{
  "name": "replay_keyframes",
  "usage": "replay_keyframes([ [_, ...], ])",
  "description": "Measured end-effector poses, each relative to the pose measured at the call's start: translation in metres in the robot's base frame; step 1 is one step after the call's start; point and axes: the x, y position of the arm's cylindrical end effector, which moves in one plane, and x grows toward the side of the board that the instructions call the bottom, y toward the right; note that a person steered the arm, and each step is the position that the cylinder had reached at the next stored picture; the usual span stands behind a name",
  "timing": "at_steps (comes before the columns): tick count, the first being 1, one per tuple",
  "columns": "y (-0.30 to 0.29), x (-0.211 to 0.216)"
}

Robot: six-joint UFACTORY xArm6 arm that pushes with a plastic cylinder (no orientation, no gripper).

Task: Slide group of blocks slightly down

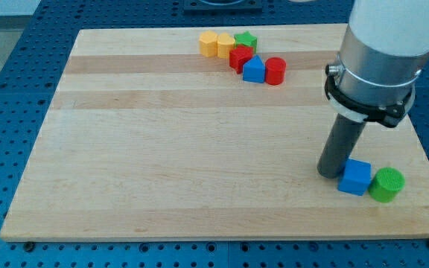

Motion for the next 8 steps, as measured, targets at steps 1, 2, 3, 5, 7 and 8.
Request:
replay_keyframes([
  [1, 0.007, 0.012],
  [2, -0.002, 0.015],
  [3, -0.003, -0.011],
  [5, -0.003, -0.113],
  [7, -0.133, -0.156],
  [8, -0.226, -0.213],
])
